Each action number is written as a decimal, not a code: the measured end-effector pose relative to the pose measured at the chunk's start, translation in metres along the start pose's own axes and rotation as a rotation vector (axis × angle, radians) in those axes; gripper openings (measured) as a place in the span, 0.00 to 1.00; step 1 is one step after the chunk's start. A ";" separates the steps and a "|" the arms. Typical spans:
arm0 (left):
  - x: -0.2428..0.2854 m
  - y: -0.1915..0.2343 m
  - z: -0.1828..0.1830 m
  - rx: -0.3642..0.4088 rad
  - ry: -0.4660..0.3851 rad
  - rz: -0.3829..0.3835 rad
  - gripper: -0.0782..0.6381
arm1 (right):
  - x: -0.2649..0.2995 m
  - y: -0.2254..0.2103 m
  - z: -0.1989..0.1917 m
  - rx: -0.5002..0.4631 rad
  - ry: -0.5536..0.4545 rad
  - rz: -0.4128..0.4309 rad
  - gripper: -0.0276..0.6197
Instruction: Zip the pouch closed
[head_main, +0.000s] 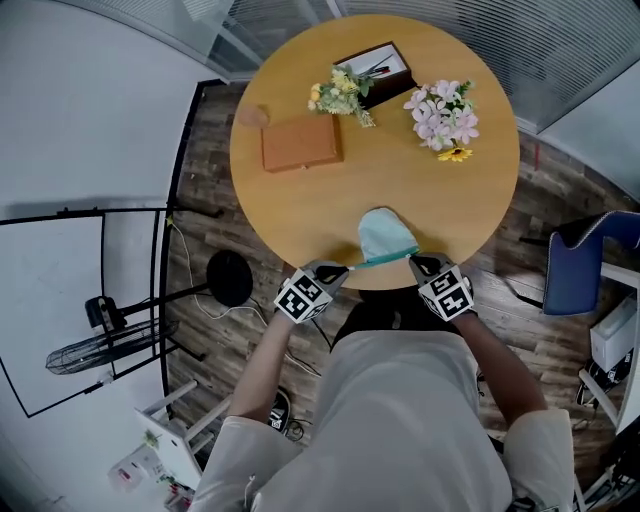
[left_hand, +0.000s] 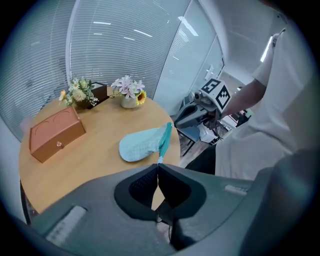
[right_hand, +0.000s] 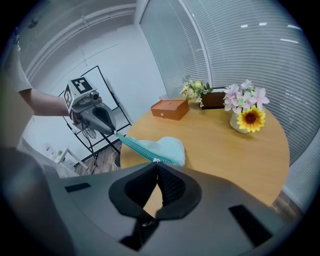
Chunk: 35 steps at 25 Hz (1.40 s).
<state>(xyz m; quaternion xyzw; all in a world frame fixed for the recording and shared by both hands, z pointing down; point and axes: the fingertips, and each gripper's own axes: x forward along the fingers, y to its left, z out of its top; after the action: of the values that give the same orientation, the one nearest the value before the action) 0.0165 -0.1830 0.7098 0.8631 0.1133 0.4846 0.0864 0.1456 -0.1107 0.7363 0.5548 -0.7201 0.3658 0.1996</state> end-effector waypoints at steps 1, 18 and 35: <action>0.000 0.001 0.001 -0.001 -0.001 0.006 0.14 | -0.002 -0.003 0.000 -0.006 0.002 -0.005 0.05; 0.002 0.013 0.017 -0.066 -0.027 0.082 0.14 | 0.005 -0.032 0.001 -0.027 0.087 -0.019 0.05; -0.003 0.000 -0.030 -0.272 -0.063 0.089 0.24 | 0.041 -0.012 -0.034 0.139 0.161 0.048 0.05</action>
<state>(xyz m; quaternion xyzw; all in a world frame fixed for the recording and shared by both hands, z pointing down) -0.0103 -0.1828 0.7228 0.8625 0.0054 0.4713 0.1844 0.1408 -0.1135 0.7907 0.5189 -0.6876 0.4630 0.2089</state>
